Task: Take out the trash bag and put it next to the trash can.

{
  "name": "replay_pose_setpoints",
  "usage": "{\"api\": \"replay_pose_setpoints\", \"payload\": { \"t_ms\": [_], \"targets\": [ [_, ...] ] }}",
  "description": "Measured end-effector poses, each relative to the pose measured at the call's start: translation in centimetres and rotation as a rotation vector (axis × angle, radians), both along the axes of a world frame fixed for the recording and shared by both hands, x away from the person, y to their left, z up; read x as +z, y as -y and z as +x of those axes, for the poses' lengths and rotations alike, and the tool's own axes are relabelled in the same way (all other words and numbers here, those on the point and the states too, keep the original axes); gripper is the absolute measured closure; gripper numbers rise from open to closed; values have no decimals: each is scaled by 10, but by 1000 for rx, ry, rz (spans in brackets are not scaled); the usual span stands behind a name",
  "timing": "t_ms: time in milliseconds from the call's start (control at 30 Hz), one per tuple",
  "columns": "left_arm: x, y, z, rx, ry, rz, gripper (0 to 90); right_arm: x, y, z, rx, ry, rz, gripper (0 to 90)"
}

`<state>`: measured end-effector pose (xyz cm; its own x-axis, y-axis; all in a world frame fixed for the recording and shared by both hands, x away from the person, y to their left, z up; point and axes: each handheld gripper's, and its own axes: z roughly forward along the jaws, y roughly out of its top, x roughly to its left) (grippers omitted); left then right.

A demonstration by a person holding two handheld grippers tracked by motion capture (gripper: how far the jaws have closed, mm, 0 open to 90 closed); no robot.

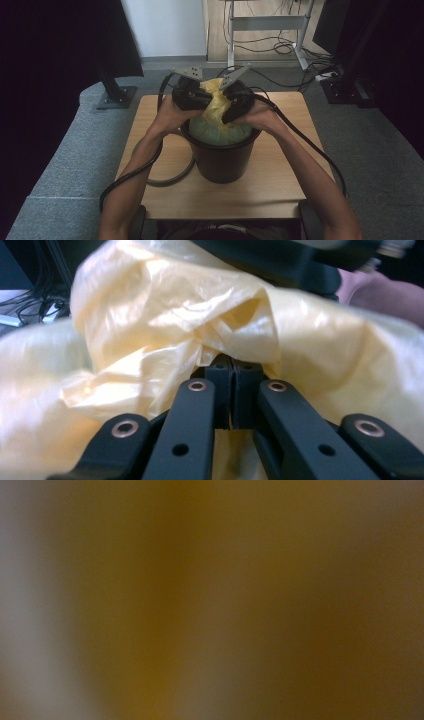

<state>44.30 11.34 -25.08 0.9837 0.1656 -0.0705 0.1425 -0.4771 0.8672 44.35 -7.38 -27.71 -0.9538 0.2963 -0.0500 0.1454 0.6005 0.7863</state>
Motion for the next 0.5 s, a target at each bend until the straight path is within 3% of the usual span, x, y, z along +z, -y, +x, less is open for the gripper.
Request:
{"api": "replay_pose_setpoints", "payload": {
  "t_ms": [67, 167, 300, 367, 433, 500],
  "targets": [
    [-1, -2, 0, 35, 9, 10, 804, -1, 1, -1, 9, 26, -11, 617],
    [-3, -9, 2, 103, 22, 27, 565, -4, 4, 1, -1, 20, -33, 722],
    [-8, -19, 6, 151, 5, 24, 330, -4, 7, 4, -4, -7, -53, 756],
    [-8, -24, 5, 179, 24, 57, 206, -3, 9, 7, -9, -22, -54, 758],
    [-10, -27, 4, 217, 48, 101, 130, -1, 12, 10, -18, -40, -52, 757],
    [-11, -33, 5, 230, 39, 119, 111, 1, 15, 13, -24, -51, -49, 756]
  ]
}}
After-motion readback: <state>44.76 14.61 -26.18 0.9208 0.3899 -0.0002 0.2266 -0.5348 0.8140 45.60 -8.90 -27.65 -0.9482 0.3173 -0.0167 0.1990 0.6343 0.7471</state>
